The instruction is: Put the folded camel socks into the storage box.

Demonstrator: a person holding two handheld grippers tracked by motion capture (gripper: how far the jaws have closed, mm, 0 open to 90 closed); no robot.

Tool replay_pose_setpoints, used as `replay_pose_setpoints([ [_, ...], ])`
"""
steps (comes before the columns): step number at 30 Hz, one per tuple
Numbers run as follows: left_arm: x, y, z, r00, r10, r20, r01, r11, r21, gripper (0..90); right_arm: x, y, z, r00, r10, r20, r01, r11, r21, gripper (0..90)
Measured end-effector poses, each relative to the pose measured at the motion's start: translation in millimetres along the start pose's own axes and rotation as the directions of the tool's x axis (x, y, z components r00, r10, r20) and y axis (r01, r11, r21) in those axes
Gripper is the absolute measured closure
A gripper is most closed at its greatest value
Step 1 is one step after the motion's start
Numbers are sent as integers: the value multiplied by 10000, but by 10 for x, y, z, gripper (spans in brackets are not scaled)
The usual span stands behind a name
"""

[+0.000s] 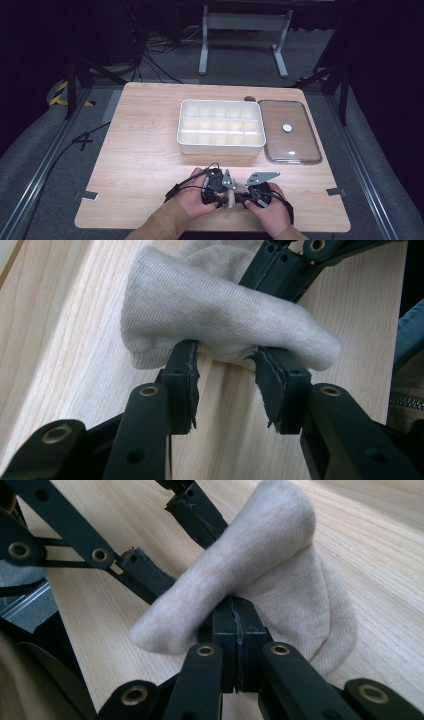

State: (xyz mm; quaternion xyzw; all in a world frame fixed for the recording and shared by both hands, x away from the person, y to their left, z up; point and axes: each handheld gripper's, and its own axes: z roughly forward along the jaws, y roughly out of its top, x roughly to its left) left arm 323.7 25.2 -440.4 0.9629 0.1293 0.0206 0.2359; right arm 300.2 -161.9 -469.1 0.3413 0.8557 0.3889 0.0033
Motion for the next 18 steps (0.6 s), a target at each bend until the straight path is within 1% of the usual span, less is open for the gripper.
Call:
replay_pose_setpoints([
  [1,13,-11,-6,10000,-22,-36,22,10000,-18,608,2,2,-1,10000,8,-60,-8,10000,14,899],
  [2,23,-24,-11,9999,-169,6,169,9999,-35,608,-2,8,-6,10000,-63,-63,63,10000,-9,897],
  [3,48,-31,-17,9999,-112,21,112,9999,-3,608,-1,15,-19,9999,-125,-76,125,9999,-12,896],
  [6,68,-46,-20,9997,-200,-129,199,9998,-36,607,-1,37,-71,9993,-376,88,375,9993,68,886],
  [8,60,-48,-21,9990,-441,-108,440,9990,-40,602,-12,56,-120,9989,-477,-44,478,9988,128,869],
  [9,60,-48,-21,9990,-441,-108,440,9990,-40,603,-12,56,-120,9989,-477,-44,478,9988,128,869],
  [10,65,-47,-26,9991,-399,-126,398,9992,-64,603,-18,63,-155,9989,-460,-100,461,9989,105,882],
  [11,65,-48,-29,9990,-424,-142,423,9991,-104,603,-52,89,-262,9976,-692,-84,692,9976,13,894],
  [12,75,-48,-33,9992,-342,-184,339,9994,-119,603,-52,89,-262,9976,-692,-84,692,9976,13,894],
  [13,75,-49,-34,9991,-393,-151,391,9991,-141,603,-74,102,-317,9966,-818,-36,817,9966,-88,896],
  [14,77,-49,-35,9992,-384,-134,382,9992,-133,603,-101,113,-370,9955,-945,113,946,9955,-97,897],
  [15,74,-50,-35,9990,-432,-112,431,9990,-122,603,-133,120,-417,9934,-1079,379,1081,9941,-43,897],
  [16,73,-50,-32,9990,-447,-84,445,9989,-146,603,-168,120,-454,9896,-1268,683,1271,9919,1,898],
  [18,74,-47,-35,9991,-421,-77,420,9990,-180,603,-240,101,-482,9845,-1439,1000,1434,9896,122,899],
])
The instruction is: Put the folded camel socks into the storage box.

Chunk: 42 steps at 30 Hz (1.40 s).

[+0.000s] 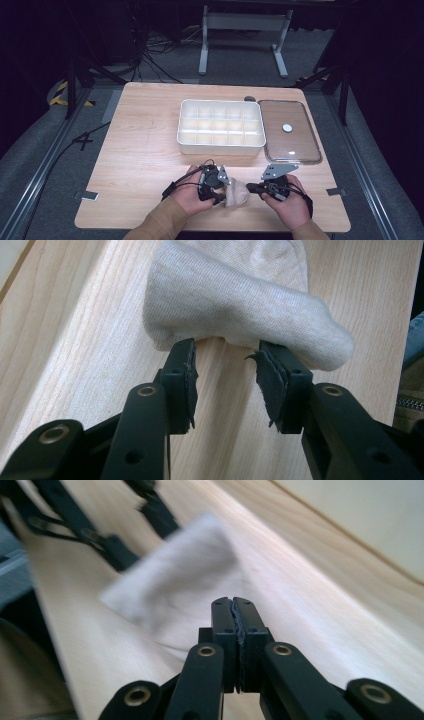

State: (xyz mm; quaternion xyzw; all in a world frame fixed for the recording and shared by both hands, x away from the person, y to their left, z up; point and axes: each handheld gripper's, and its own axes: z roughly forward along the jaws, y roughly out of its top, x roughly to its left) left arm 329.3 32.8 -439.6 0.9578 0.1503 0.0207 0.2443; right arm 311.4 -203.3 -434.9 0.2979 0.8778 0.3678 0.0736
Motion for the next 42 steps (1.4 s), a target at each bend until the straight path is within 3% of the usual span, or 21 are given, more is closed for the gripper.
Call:
replay_pose_setpoints([
  [5,12,9,-24,9999,-102,-1,102,9997,-234,603,-16,-88,165,9994,-154,-295,174,9977,658,900],
  [6,13,9,-29,9998,-193,-105,189,9992,-343,603,24,-101,229,9982,-52,-594,99,9969,778,900],
  [12,-10,35,-30,9996,-233,-167,221,9974,-686,611,56,-112,302,9962,115,-866,-57,9977,678,900],
  [18,-15,71,9,9991,-249,-345,226,9975,-667,614,135,-96,353,9934,88,-1142,-22,9983,582,900],
  [27,-39,99,76,9976,-541,-422,523,9977,-443,615,134,-102,362,9934,-12,-1150,73,9986,528,900],
  [33,-45,97,72,9968,-628,-499,607,9973,-422,616,111,-48,245,9942,-5,-1074,89,9969,782,899],
  [35,-46,97,70,9968,-622,-510,601,9973,-423,621,106,-32,202,9952,44,-974,27,9974,718,899],
  [38,-50,100,69,9962,-683,-537,661,9970,-405,624,137,62,37,9975,-171,-681,155,9996,-238,899],
  [42,-62,105,73,9960,-731,-506,709,9966,-427,627,194,123,24,9981,-335,-512,284,9949,-963,897],
])
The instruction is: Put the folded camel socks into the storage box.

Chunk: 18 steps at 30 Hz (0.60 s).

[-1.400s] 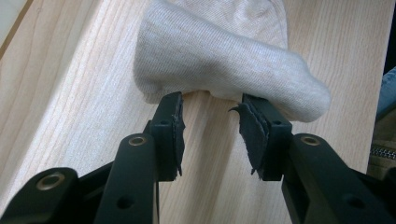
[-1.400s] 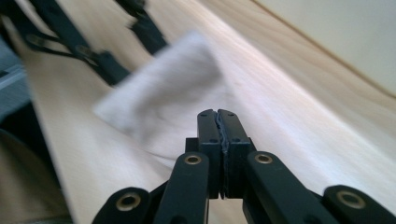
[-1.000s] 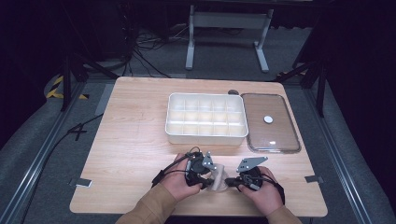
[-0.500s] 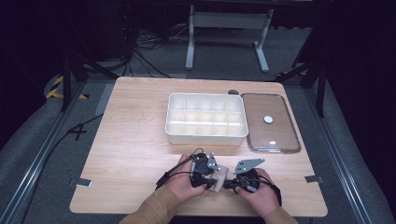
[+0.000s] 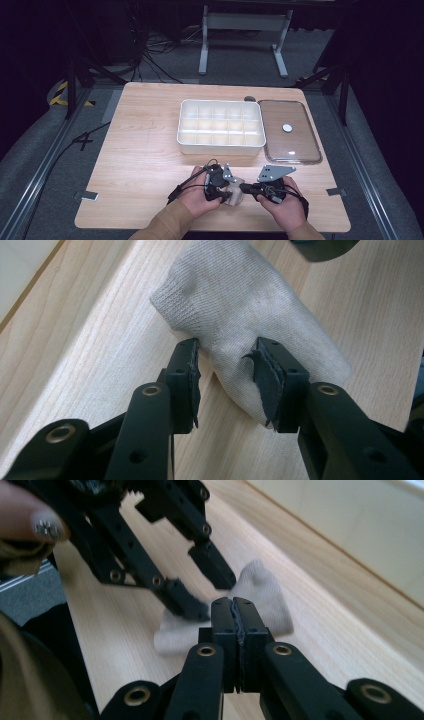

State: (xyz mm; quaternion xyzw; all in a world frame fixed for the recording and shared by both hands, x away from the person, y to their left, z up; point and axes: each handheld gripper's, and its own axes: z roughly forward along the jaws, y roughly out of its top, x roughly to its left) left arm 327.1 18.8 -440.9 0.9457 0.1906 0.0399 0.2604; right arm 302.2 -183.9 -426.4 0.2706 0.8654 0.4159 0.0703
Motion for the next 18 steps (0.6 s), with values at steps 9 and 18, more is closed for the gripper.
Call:
replay_pose_setpoints([
  [9,-8,-1,-1,9999,20,121,-19,10000,-71,628,-7,-83,179,9998,180,52,-181,9997,163,838],
  [18,-7,-13,10,9995,-63,302,68,9999,-142,628,-79,-183,271,10000,76,19,-77,9972,745,809],
])
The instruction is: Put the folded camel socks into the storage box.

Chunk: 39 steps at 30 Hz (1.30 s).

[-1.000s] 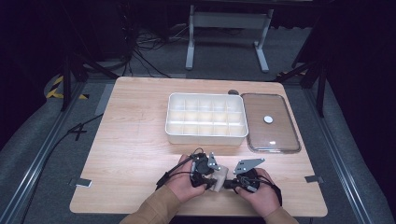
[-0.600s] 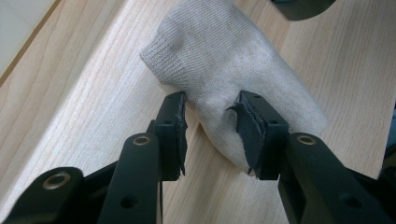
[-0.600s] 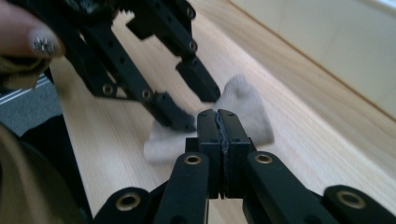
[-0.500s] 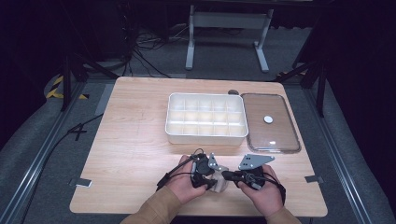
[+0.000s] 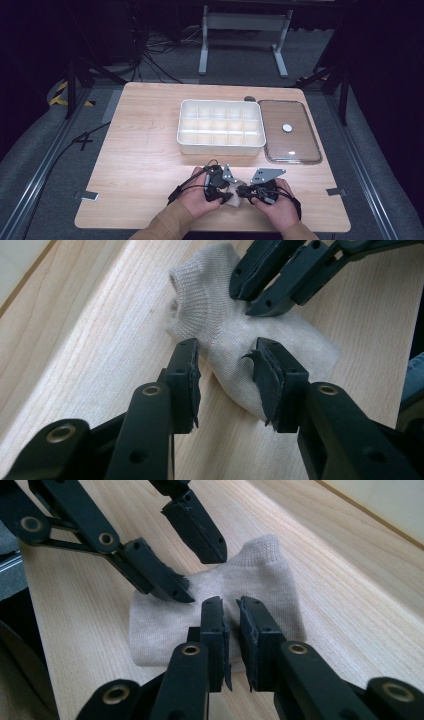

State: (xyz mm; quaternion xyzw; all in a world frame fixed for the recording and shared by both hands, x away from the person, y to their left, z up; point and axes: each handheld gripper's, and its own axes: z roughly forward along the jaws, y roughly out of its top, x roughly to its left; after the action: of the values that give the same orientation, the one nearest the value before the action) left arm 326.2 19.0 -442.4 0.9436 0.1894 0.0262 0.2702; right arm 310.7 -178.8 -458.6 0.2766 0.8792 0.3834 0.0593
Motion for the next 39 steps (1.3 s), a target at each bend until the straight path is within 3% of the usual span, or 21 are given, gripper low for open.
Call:
replay_pose_setpoints([
  [10,-19,-9,21,9999,-132,61,133,9999,-102,628,-69,-10,28,10000,68,54,-68,10000,66,814],
  [14,-28,-21,24,9998,-173,-38,173,9998,-130,630,-36,27,25,9996,-184,231,179,9995,248,801],
  [22,-37,-25,16,9994,-268,-235,267,9996,-22,630,-18,112,-116,9996,-17,283,13,9999,151,774],
  [28,-45,-24,16,9991,-314,-269,314,9995,-7,631,-74,120,-234,9963,642,579,-633,9979,-159,733],
  [29,-47,-25,16,9991,-343,-246,343,9994,-6,631,-101,114,-250,9922,1084,620,-1065,9938,-330,678],
  [30,-50,-27,19,9990,-363,-242,362,9993,-50,631,-101,114,-250,9922,1084,620,-1065,9938,-330,678],
  [31,-50,-27,19,9990,-363,-251,362,9993,-46,631,-104,117,-234,9878,1434,606,-1413,9893,-367,614],
  [35,-55,-32,16,9988,-377,-308,376,9993,-46,631,-94,120,-177,9843,1666,578,-1645,9856,-393,549],
  [39,-58,-49,13,9985,-421,-362,418,9991,-83,631,-77,106,-71,9839,1708,522,-1707,9853,-67,513],
])
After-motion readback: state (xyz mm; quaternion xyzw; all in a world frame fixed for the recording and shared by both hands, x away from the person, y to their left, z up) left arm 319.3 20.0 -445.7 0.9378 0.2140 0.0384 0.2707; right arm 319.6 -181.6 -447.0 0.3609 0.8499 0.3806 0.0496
